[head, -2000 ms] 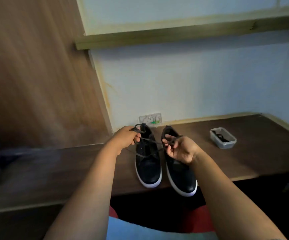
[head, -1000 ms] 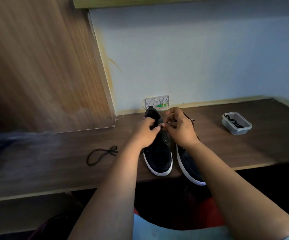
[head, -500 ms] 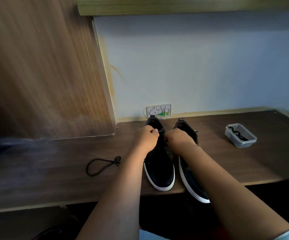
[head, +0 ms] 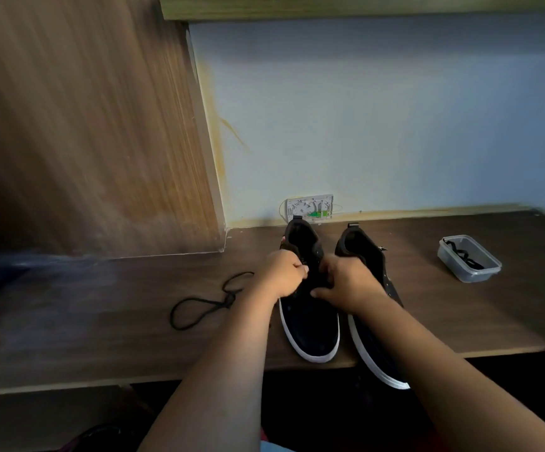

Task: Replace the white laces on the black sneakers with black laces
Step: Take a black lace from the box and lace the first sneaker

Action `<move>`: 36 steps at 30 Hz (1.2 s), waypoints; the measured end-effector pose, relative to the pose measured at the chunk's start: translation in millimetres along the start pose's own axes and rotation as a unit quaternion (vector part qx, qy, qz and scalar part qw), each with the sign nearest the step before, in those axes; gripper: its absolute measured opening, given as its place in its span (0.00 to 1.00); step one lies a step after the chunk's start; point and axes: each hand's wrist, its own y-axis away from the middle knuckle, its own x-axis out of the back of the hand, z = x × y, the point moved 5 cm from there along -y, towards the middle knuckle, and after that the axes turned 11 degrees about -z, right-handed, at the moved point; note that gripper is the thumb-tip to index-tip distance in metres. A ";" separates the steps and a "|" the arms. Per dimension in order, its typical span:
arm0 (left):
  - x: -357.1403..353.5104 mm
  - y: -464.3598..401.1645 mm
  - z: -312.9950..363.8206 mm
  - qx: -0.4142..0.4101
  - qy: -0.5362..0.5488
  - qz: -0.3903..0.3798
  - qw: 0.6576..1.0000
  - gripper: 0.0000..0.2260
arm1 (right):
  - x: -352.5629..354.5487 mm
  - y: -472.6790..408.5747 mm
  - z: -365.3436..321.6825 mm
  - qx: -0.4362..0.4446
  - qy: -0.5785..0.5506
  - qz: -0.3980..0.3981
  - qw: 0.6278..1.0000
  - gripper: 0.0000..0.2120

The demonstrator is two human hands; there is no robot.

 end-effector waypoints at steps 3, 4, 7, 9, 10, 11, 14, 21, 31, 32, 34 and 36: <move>-15.7 -0.1 2.3 0.066 -0.040 -0.014 0.997 0.13 | -12.5 9.5 5.0 0.006 0.011 0.032 0.999 0.15; -20.2 1.3 3.1 0.082 -0.044 -0.018 0.995 0.13 | -11.5 11.1 7.4 0.009 -0.015 0.051 0.999 0.14; -33.0 2.4 9.3 0.086 -0.054 -0.027 0.994 0.12 | -7.3 19.5 23.3 -0.023 -0.145 0.104 0.984 0.17; -39.0 2.6 13.8 0.070 -0.031 -0.027 0.997 0.11 | -10.2 25.9 35.8 -0.054 -0.228 0.114 0.965 0.17; -42.5 2.5 15.5 0.064 -0.024 -0.029 0.997 0.11 | -12.6 27.9 39.9 -0.060 -0.262 0.114 0.956 0.16; -45.3 3.1 17.0 0.059 -0.026 -0.025 0.998 0.11 | -14.5 29.3 42.8 -0.063 -0.289 0.116 0.948 0.15; -51.9 5.5 17.5 0.057 -0.036 0.023 0.997 0.10 | -18.2 29.4 47.9 -0.073 -0.331 0.120 0.933 0.14; -65.7 8.8 23.1 0.026 -0.079 0.125 0.989 0.10 | -22.8 25.5 54.9 -0.080 -0.369 0.113 0.919 0.14; -73.5 21.7 30.3 -0.027 -0.078 0.251 0.965 0.08 | -20.2 27.0 54.5 -0.073 -0.359 0.128 0.922 0.11; -74.5 22.0 31.1 -0.034 -0.086 0.252 0.963 0.08 | -20.0 27.7 54.0 -0.072 -0.357 0.129 0.922 0.11; -76.3 21.6 33.0 -0.054 -0.113 0.245 0.961 0.07 | -20.3 26.5 54.4 -0.068 -0.353 0.123 0.925 0.11; -74.8 20.2 33.8 -0.061 -0.122 0.228 0.964 0.07 | -19.7 25.6 56.6 -0.065 -0.350 0.104 0.929 0.13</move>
